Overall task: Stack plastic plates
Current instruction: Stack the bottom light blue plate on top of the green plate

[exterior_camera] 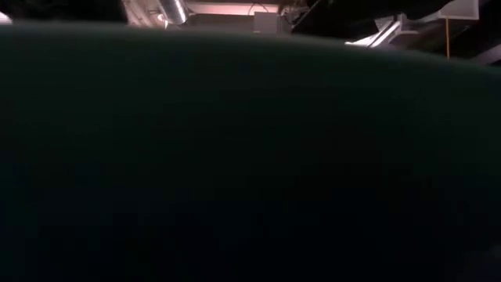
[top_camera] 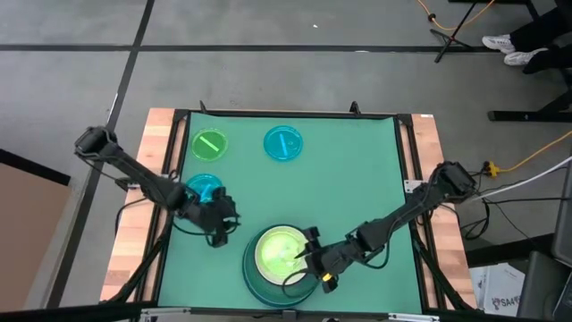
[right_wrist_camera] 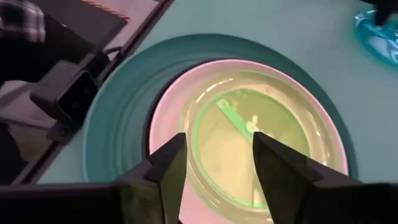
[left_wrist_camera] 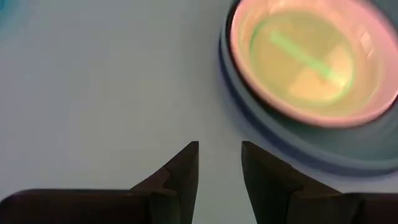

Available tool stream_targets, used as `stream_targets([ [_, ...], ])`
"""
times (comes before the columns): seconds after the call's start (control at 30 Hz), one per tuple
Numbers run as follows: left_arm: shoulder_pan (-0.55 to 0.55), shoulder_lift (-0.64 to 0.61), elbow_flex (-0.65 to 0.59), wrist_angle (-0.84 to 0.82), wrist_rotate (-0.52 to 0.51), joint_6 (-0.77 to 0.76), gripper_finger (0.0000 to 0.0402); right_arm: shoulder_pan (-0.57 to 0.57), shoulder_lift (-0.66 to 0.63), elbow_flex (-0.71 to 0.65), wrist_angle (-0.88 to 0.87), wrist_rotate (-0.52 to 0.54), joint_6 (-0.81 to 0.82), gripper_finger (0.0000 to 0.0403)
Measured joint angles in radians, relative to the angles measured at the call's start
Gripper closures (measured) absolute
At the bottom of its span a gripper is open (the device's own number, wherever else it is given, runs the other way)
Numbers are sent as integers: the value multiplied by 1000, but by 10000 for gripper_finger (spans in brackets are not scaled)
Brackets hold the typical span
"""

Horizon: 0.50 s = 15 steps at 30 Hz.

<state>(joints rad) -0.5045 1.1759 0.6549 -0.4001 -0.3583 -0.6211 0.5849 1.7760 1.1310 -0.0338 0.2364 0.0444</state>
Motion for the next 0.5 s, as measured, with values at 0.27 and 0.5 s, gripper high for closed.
stream_targets([
  [0.27,-151,17,9,-311,-21,-320,287,-3,0,-1,-53,122,-29,233],
  [0.5,-214,96,8,-487,-50,-452,287,-9,0,-1,-53,200,-79,233],
])
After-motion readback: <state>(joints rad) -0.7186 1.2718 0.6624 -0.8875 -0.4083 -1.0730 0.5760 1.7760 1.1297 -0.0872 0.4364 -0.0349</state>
